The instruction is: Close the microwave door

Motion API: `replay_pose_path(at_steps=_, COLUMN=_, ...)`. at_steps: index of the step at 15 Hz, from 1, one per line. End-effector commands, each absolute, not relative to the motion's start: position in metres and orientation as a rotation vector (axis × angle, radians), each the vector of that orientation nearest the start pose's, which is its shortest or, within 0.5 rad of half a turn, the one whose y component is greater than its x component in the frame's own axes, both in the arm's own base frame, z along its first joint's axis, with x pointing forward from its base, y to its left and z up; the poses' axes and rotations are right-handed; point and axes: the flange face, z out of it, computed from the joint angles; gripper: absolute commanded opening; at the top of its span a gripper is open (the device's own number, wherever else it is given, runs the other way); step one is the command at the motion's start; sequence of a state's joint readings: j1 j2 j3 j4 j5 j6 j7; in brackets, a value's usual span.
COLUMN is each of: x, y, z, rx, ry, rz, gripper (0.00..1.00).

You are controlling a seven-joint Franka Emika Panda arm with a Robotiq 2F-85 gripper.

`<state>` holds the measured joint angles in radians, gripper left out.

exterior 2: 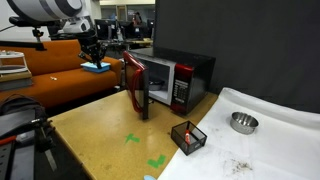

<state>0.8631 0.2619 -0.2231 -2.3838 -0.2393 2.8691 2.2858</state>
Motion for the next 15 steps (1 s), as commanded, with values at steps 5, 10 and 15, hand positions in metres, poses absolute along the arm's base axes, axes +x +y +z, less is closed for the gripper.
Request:
replay_pose_path(at_steps=5, x=0.438, y=0.238, z=0.226, rx=-1.758, ry=2.173, rz=-0.264, gripper=0.0)
replay_pose_path(at_steps=10, x=0.468, y=0.194, z=0.234, rx=-1.532, ry=2.217, rz=-0.445, gripper=0.0)
replay_pose_path(at_steps=15, x=0.452, y=0.2, z=0.22, rx=-1.398, ry=2.235, rz=-0.568, gripper=0.0)
